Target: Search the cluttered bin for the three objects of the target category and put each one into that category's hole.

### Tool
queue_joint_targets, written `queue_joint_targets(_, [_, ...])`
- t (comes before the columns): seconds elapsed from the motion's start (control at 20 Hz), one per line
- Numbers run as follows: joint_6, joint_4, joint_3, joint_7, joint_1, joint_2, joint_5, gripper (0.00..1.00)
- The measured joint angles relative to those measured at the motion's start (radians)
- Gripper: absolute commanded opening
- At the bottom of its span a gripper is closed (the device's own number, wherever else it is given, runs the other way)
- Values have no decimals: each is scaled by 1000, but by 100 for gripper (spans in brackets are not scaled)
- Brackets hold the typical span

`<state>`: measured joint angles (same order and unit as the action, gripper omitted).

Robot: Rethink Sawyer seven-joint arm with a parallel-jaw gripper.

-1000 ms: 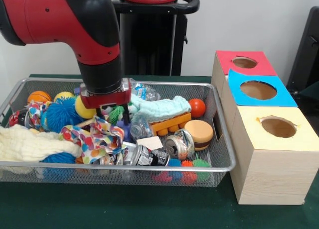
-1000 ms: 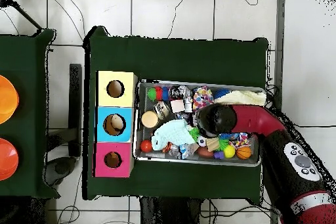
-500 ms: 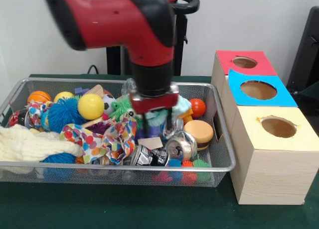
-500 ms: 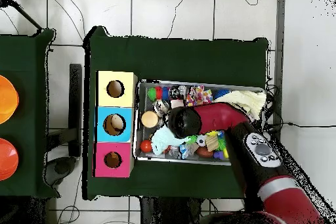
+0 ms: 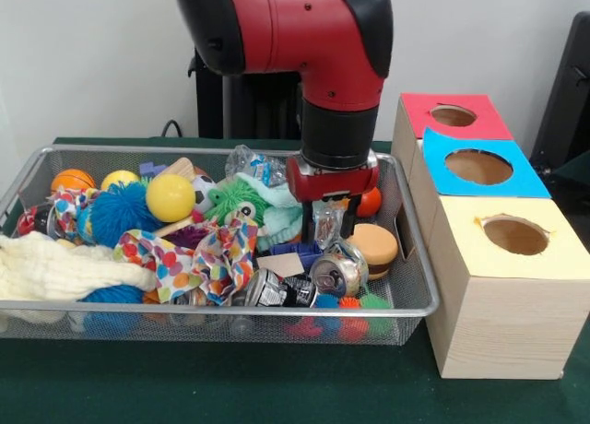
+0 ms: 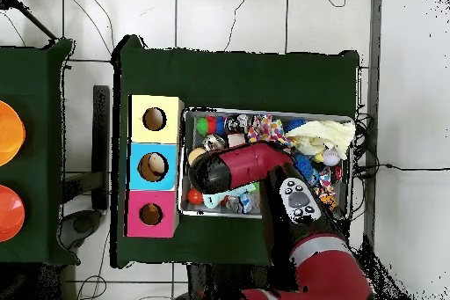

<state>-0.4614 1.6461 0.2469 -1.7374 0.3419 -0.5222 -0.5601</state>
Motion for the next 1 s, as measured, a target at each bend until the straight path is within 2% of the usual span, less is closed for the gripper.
queue_joint_targets(0.15, [25,4,-36,-35,-27,-1,19,100])
queue_joint_targets(0.4, [73,30,-41,-49,-8,-1,37,100])
queue_joint_targets(0.7, [115,77,-3,-49,66,5,39,100])
queue_joint_targets(1.0, [120,94,72,-49,187,18,39,100])
